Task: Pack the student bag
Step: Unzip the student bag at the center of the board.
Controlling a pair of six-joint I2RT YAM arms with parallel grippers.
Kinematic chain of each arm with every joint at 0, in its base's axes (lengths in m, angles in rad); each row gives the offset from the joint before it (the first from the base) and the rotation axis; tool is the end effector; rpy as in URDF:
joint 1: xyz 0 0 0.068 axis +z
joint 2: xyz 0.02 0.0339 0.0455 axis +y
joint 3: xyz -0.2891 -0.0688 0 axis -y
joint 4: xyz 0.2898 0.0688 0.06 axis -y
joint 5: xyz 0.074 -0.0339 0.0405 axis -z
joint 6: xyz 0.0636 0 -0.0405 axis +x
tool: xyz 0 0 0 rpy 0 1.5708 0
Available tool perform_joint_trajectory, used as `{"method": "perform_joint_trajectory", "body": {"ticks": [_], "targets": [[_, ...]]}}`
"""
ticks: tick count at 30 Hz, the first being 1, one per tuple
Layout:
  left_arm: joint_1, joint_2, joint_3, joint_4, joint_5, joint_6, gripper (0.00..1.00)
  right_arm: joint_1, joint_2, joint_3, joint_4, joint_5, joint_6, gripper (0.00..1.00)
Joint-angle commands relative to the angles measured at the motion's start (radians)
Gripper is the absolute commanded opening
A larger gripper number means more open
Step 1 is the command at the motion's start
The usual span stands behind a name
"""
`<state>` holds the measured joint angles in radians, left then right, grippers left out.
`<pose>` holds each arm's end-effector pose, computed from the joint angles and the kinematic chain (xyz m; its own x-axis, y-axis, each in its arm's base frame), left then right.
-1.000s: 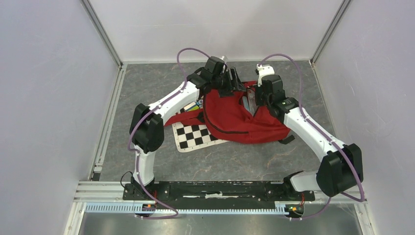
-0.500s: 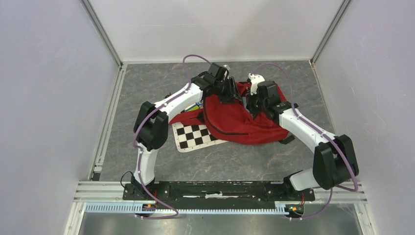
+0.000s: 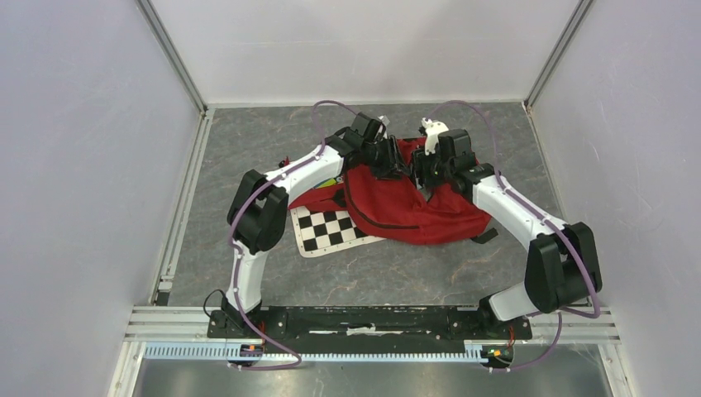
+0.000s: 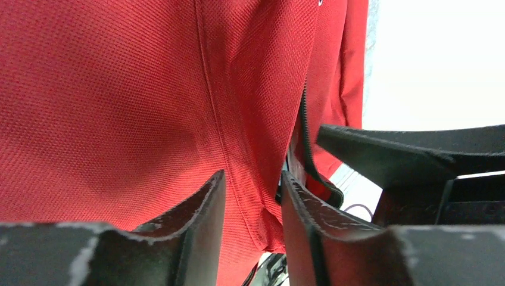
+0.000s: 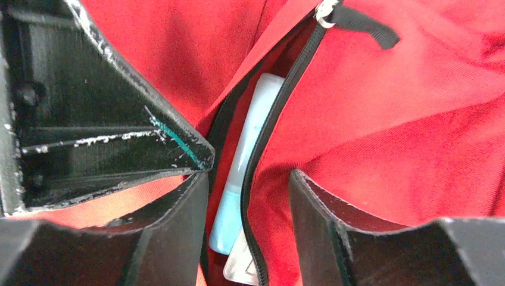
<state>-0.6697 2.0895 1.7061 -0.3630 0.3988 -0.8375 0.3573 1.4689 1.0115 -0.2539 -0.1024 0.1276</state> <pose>0.4173 -0.3619 0.2218 -0.9474 -0.1232 -0.2955 0.1370 0.6783 -0.7219 0.3547 0.1394 0.2373 -0.6601 -0.1113 -0.7429 -0.3392 0.9266 0.1626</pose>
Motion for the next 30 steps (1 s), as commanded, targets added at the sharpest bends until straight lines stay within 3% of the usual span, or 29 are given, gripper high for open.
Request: {"method": "perform_joint_trajectory", "body": {"ticks": [1, 5, 9, 20, 25, 30], "targets": [[0.014, -0.102, 0.006, 0.061, -0.033, 0.012, 0.48, -0.064, -0.042, 0.108, -0.046, -0.023, -0.005, 0.62], [0.03, -0.128, 0.017, 0.067, -0.061, 0.034, 0.61, -0.153, -0.001, 0.16, -0.043, -0.095, 0.017, 0.69], [0.04, -0.103, 0.072, 0.055, -0.053, 0.02, 0.69, -0.223, 0.09, 0.217, -0.017, -0.189, 0.105, 0.68], [0.053, -0.03, 0.2, 0.03, -0.044, -0.017, 0.71, -0.315, 0.308, 0.278, 0.19, -0.337, 0.371, 0.62], [0.054, -0.019, 0.205, 0.03, -0.041, -0.027, 0.71, -0.32, 0.346, 0.262, 0.27, -0.376, 0.418, 0.6], [0.055, -0.01, 0.204, 0.026, -0.037, -0.035, 0.7, -0.32, 0.377, 0.241, 0.366, -0.426, 0.426, 0.51]]}}
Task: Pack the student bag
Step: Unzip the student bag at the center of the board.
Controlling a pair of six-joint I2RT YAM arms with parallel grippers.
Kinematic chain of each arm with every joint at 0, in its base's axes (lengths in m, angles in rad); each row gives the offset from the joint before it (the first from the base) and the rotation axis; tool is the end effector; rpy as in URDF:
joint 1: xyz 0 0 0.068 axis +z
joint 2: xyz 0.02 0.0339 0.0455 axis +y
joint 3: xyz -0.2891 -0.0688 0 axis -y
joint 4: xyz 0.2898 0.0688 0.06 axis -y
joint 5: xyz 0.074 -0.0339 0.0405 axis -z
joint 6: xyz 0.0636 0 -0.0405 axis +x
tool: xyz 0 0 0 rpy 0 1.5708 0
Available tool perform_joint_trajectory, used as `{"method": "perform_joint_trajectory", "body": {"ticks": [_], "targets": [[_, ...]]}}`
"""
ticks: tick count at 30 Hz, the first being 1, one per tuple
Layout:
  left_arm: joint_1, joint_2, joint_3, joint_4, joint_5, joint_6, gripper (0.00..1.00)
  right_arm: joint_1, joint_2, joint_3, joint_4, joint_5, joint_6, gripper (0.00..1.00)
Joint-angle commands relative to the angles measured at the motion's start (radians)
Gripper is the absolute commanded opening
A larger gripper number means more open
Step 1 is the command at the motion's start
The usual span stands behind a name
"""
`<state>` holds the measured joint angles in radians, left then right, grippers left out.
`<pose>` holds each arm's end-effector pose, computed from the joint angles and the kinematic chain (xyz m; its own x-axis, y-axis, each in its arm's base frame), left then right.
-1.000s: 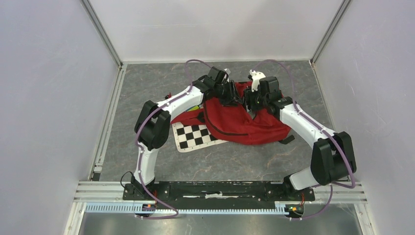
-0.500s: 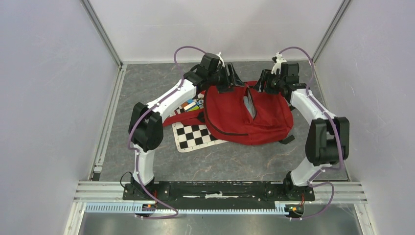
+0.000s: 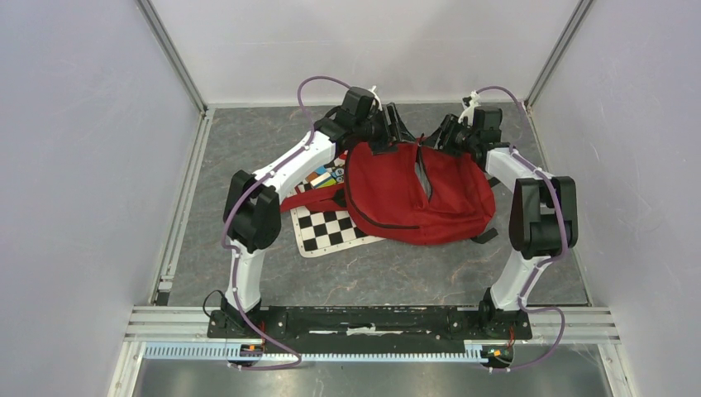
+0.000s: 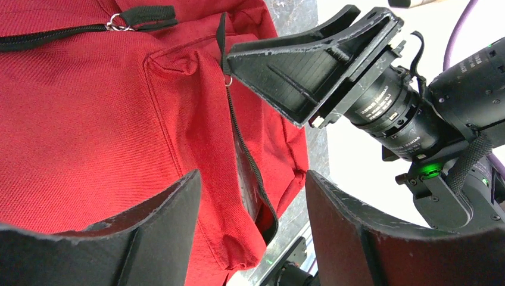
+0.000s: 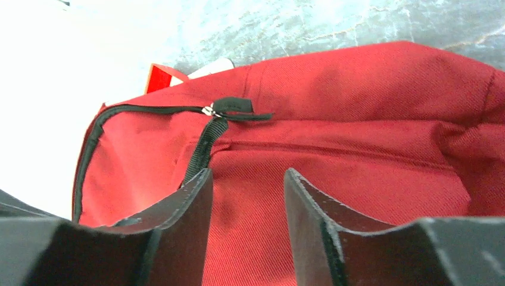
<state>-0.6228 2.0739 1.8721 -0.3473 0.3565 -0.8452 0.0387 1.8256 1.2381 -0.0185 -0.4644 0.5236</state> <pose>0.4495 -0.3501 0.2977 -0.8711 -0.2375 -0.4298 0.2060 0.6176 -0.7590 0.4734 0.0468 0.2080 -0.6941 0.4205 -0.5843 -0.0640 0.7724 0.6319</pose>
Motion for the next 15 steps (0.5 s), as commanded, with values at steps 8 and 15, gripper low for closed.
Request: {"method": "perform_joint_trajectory", "body": {"ticks": [8, 15], "targets": [[0.008, 0.0, 0.027, -0.001, -0.003, -0.031, 0.69, -0.005, 0.011, -0.002, 0.199, -0.11, 0.039, 0.49], [0.009, -0.014, -0.001, 0.001, -0.006, -0.04, 0.69, -0.006, 0.007, -0.027, 0.248, -0.129, 0.097, 0.52]]}}
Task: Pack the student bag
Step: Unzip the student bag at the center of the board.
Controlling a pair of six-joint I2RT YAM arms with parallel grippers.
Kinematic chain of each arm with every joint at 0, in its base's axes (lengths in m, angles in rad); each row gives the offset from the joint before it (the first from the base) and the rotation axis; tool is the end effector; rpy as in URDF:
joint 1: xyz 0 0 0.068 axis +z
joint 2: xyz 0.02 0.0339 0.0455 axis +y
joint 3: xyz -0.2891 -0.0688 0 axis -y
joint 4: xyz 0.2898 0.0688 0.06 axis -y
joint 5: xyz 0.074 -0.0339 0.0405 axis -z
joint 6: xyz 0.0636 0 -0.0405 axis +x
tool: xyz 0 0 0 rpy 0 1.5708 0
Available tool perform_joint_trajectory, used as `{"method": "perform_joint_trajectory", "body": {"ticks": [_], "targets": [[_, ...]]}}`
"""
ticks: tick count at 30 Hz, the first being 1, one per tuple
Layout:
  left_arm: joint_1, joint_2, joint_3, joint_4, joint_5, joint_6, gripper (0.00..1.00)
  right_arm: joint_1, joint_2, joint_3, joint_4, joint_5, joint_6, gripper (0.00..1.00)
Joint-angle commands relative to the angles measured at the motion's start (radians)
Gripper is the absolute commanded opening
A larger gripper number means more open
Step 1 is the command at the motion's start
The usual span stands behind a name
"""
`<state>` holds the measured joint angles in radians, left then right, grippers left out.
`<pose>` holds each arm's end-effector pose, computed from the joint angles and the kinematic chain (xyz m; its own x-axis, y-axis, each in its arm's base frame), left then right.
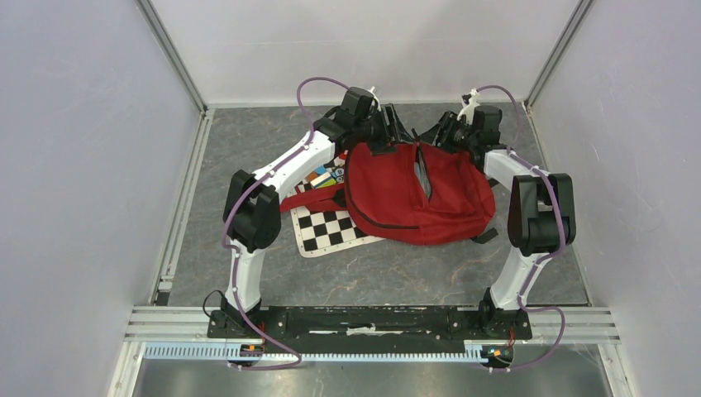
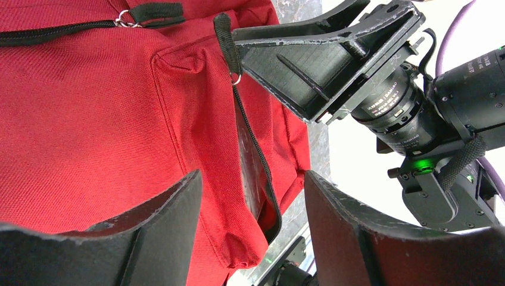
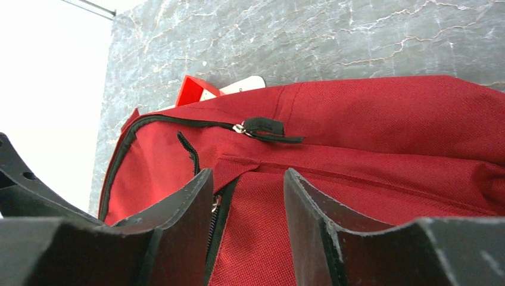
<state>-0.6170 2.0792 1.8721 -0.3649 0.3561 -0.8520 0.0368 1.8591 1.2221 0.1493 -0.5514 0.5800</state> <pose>0.4513 -0.3473 0.2928 -0.8788 -0.2414 -0.4116 0.1822 0.6274 -0.7571 0.4825 0.0511 0.2065 -0.6623 0.4427 -0.6044 -0.1564 0.7072 0.6895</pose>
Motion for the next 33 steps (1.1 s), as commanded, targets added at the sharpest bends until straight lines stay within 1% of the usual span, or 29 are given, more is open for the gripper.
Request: {"method": "perform_joint_trajectory", "body": {"ticks": [1, 7, 16, 21, 27, 33], "targets": [[0.003, -0.021, -0.005, 0.021, -0.005, -0.034, 0.69, -0.004, -0.025, -0.016, 0.095, -0.049, 0.047, 0.51], [0.003, -0.028, -0.02, 0.026, -0.009, -0.039, 0.68, -0.003, -0.03, -0.036, 0.19, -0.086, 0.111, 0.51], [0.003, -0.026, -0.028, 0.026, -0.005, -0.045, 0.68, 0.004, -0.017, -0.035, 0.26, -0.156, 0.102, 0.51], [0.003, -0.02, -0.03, 0.026, 0.0, -0.051, 0.68, 0.014, 0.003, -0.024, 0.205, -0.154, 0.04, 0.47], [0.003, -0.024, -0.034, 0.026, -0.002, -0.053, 0.68, 0.015, 0.017, 0.002, 0.115, -0.114, -0.013, 0.46], [0.003, -0.026, -0.039, 0.026, -0.002, -0.055, 0.68, 0.017, 0.05, 0.054, 0.001, -0.071, -0.05, 0.42]]}}
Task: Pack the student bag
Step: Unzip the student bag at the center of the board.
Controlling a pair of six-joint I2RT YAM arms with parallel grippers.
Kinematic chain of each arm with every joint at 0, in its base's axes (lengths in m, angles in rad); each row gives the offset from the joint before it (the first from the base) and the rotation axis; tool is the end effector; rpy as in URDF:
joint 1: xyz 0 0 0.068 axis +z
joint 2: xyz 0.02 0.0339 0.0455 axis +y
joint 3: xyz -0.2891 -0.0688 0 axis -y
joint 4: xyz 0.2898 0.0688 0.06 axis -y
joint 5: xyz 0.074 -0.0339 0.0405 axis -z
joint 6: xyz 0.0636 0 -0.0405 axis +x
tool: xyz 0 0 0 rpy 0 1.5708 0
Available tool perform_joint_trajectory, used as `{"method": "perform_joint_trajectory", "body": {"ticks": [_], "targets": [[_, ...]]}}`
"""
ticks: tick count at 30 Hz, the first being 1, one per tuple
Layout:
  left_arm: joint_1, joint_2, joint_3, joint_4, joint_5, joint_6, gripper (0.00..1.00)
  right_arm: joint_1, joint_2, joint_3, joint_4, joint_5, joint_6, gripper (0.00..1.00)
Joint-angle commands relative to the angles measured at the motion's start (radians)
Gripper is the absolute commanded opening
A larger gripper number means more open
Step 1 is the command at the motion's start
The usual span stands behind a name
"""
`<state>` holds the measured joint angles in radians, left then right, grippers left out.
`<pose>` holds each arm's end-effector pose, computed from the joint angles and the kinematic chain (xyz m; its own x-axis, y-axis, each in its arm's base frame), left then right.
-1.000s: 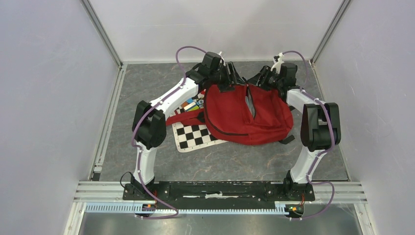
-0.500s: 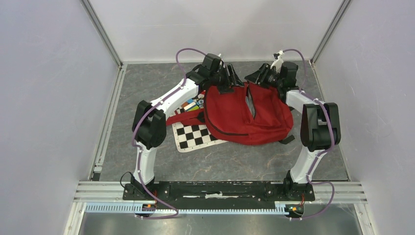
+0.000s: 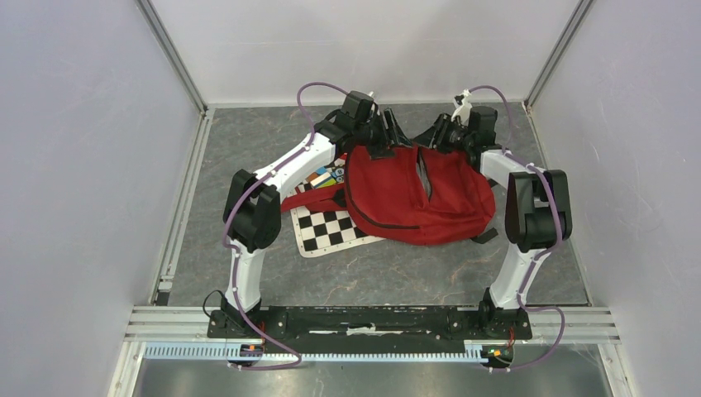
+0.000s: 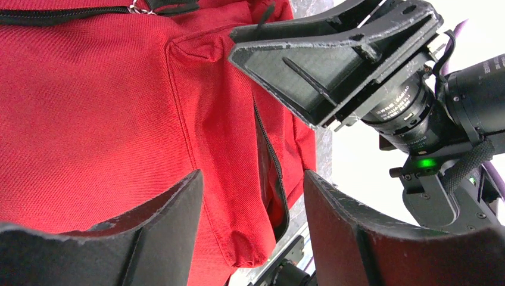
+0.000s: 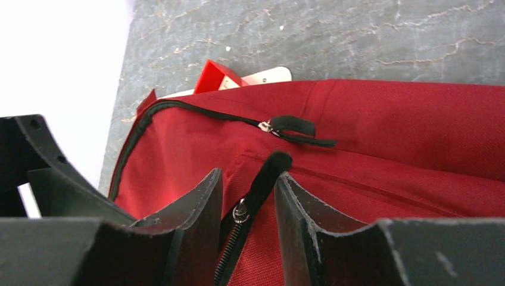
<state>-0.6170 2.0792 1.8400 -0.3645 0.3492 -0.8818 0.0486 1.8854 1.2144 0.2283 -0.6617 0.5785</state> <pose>0.4495 -0.3456 0.2797 -0.8914 -0.2569 -0.3735 0.1343 0.6372 -0.7589 0.4835 0.0626 0.2020 -0.6824 0.3987 -0.6126 -0.2625 0.6486 0.7145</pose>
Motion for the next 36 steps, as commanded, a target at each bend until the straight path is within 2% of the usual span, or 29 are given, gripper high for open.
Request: {"method": "perform_joint_trajectory", "body": {"ticks": [1, 4, 6, 8, 12, 14, 15, 18, 20, 28, 30, 35, 36], "targets": [[0.003, -0.026, -0.007, 0.025, 0.005, -0.025, 0.68, 0.007, 0.027, 0.074, -0.101, 0.05, -0.06, 0.42], [0.003, -0.028, -0.01, 0.025, 0.004, -0.026, 0.68, 0.01, 0.035, 0.085, -0.118, 0.054, -0.067, 0.44], [0.002, -0.029, -0.012, 0.025, 0.004, -0.028, 0.68, 0.011, 0.038, 0.088, -0.12, 0.058, -0.065, 0.42], [0.003, -0.029, -0.013, 0.025, 0.004, -0.029, 0.68, 0.011, 0.04, 0.095, -0.111, 0.06, -0.062, 0.38], [0.003, -0.023, -0.013, 0.025, 0.004, -0.034, 0.68, 0.012, 0.035, 0.102, -0.087, 0.059, -0.047, 0.21], [0.003, -0.017, -0.013, 0.028, 0.006, -0.04, 0.68, 0.013, 0.025, 0.098, -0.069, 0.052, -0.04, 0.18], [0.003, -0.013, -0.012, 0.03, 0.008, -0.044, 0.68, 0.012, 0.02, 0.096, -0.055, 0.048, -0.035, 0.19], [0.003, -0.002, -0.008, 0.032, 0.016, -0.053, 0.68, 0.013, 0.014, 0.094, -0.038, 0.043, -0.03, 0.33], [0.003, 0.001, -0.01, 0.035, 0.021, -0.058, 0.68, 0.012, 0.019, 0.101, -0.038, 0.046, -0.029, 0.37], [0.002, -0.001, -0.022, 0.041, 0.025, -0.064, 0.68, 0.012, 0.047, 0.142, -0.024, 0.069, -0.019, 0.35], [0.002, -0.001, -0.025, 0.045, 0.027, -0.066, 0.68, 0.012, 0.059, 0.16, -0.023, 0.07, -0.018, 0.31], [0.001, 0.008, -0.028, 0.055, 0.028, -0.079, 0.68, 0.013, 0.072, 0.187, -0.05, 0.07, -0.039, 0.02], [0.001, 0.011, -0.028, 0.061, 0.028, -0.089, 0.68, 0.013, 0.068, 0.186, -0.063, 0.07, -0.051, 0.0]]}}
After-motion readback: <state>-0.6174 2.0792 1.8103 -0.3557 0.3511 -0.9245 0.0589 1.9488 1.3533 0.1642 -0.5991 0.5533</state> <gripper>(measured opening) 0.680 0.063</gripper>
